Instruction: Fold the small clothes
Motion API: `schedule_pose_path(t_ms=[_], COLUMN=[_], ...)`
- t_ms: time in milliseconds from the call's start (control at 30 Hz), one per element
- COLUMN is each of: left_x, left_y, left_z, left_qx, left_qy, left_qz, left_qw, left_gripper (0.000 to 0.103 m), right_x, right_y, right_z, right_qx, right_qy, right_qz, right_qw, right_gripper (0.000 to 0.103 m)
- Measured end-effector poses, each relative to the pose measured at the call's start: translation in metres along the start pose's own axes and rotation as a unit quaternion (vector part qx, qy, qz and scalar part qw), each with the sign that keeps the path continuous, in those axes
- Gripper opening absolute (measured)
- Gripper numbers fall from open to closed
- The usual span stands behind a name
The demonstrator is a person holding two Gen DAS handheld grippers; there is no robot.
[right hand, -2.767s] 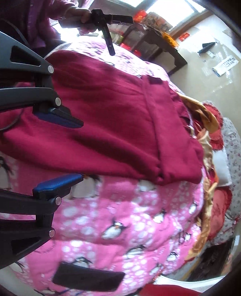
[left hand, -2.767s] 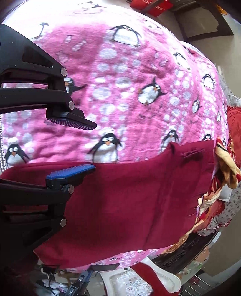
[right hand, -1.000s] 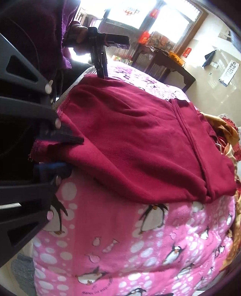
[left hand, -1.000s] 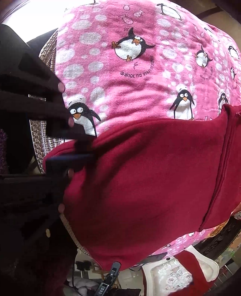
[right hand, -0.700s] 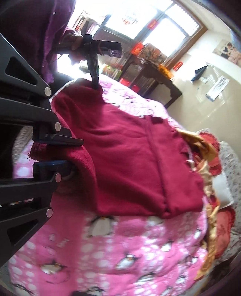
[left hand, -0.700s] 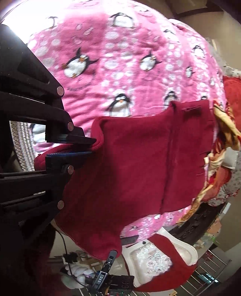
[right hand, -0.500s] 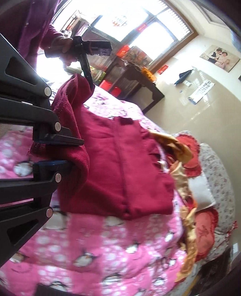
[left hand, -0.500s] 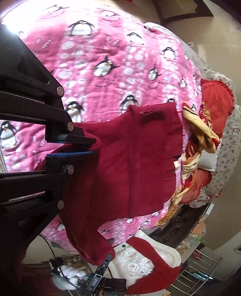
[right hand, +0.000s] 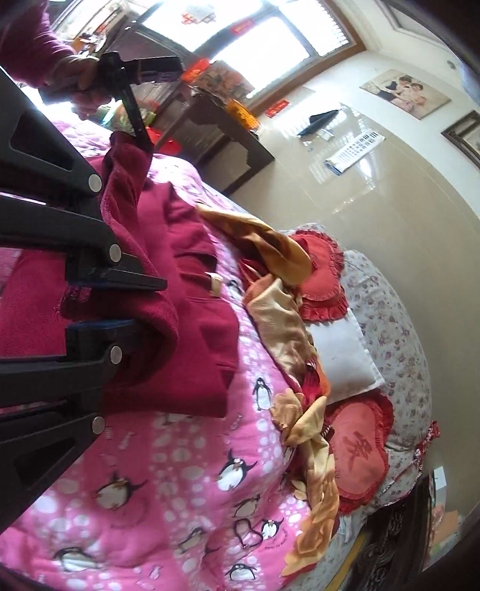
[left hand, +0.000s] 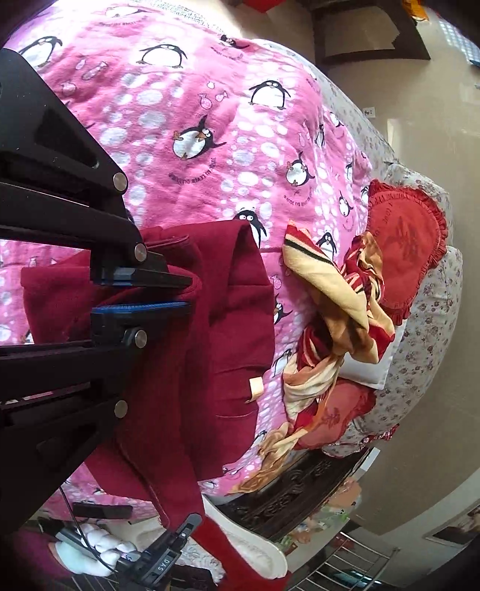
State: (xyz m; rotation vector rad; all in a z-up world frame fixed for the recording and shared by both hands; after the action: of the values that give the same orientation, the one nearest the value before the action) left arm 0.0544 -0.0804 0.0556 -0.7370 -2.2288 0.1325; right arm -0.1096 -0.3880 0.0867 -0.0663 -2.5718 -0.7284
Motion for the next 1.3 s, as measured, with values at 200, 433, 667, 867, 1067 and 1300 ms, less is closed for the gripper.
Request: schedule_pose_path(t_ms=[200, 433, 667, 867, 1067, 1300], left_x=[-0.03, -0.072, -0.011, -0.008, -0.07, -0.122], left_y=[0.014, 0.037, 0.029, -0.006, -0.001, 0.032], left_z=[-0.026, -0.036, -0.045, -0.002, -0.014, -0.019], left_qx=[0.041, 0.071, 0.028, -0.076, -0.044, 0.009], left_qy=[0.009, 0.018, -0.04, -0.022, -0.001, 0.046], left_qz=[0.002, -0.021, 0.001, 0.007, -0.028, -0.062], left_qw=[0.9991, 0.9971, 0.9988, 0.9969, 0.9986, 0.997], left_gripper=[0.006, 0.013, 0.043, 0.043, 0.043, 0.05], right_x=[-0.048, -0.099, -0.044, -0.027, -0.085, -0.16], right_y=[-0.009, -0.047, -0.042, -0.014, 0.013, -0.041], right_z=[-0.016, -0.018, -0.032, -0.011, -0.004, -0.025], right_qx=[0.005, -0.02, -0.011, 0.066, 0.161, 0.132], right_qy=[0.016, 0.043, -0.012, 0.009, 0.037, 0.05], right_qz=[0.014, 0.053, 0.037, 0.018, 0.055, 0.164], right_qw=[1.0, 0.997, 0.999, 0.998, 0.985, 0.976], right_gripper=[0.012, 0.012, 0.038, 0.035, 0.035, 0.035])
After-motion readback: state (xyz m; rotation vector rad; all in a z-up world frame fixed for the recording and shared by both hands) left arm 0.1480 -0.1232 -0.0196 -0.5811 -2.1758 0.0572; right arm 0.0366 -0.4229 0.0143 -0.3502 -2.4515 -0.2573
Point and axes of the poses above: each gripper's, at about its wrist camera, not at the fingertips, and x roughly against the way its jaws point, y to its left, z to its underside, the point moved 9 cm from there along -x, roughly the way its jaws point, and after that the axes turned 8 degrees about -y, right-handed, at the moved point
